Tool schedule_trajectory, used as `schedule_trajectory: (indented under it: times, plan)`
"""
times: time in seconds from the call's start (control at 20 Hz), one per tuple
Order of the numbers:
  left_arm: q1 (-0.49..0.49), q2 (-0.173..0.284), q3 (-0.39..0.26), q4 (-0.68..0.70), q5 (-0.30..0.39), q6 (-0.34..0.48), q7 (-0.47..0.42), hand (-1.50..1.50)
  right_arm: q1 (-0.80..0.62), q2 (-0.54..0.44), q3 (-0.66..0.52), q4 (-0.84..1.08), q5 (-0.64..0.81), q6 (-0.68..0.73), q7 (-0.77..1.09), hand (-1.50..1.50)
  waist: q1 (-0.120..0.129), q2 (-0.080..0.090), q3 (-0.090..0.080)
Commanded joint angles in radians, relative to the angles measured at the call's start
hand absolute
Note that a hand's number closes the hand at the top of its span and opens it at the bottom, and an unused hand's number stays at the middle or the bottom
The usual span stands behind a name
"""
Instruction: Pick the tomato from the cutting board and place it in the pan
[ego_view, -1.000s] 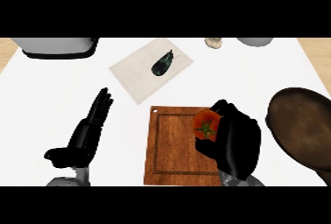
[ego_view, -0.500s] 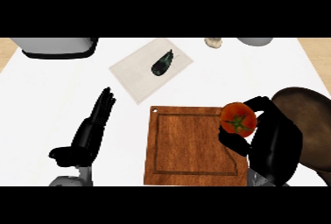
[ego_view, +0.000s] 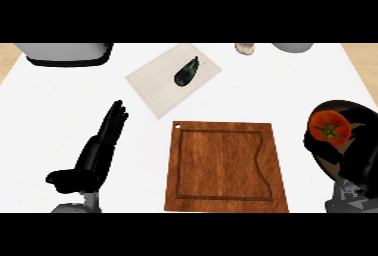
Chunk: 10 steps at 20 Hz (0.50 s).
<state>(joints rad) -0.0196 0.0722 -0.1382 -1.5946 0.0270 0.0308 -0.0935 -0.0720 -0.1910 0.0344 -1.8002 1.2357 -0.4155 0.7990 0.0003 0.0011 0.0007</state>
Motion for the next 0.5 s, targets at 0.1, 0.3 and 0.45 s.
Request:
schedule_trajectory:
  times: [0.1, 0.3, 0.45]
  plan:
    - [0.031, -0.028, -0.037, -0.028, -0.030, 0.020, 0.001, 0.00, 0.016, -0.130, -0.193, 0.185, -0.119, -0.208, -0.171, 1.50, 0.002, 0.000, 0.001]
    - [-0.011, -0.037, -0.020, 0.026, -0.039, 0.028, -0.010, 0.00, -0.068, -0.196, -0.288, 0.311, -0.286, -0.283, -0.271, 1.50, 0.001, 0.000, 0.000]
    - [-0.021, -0.049, -0.034, 0.014, -0.028, 0.017, 0.015, 0.00, -0.187, -0.246, -0.328, 0.589, -0.393, -0.380, -0.418, 1.50, 0.018, 0.005, 0.002]
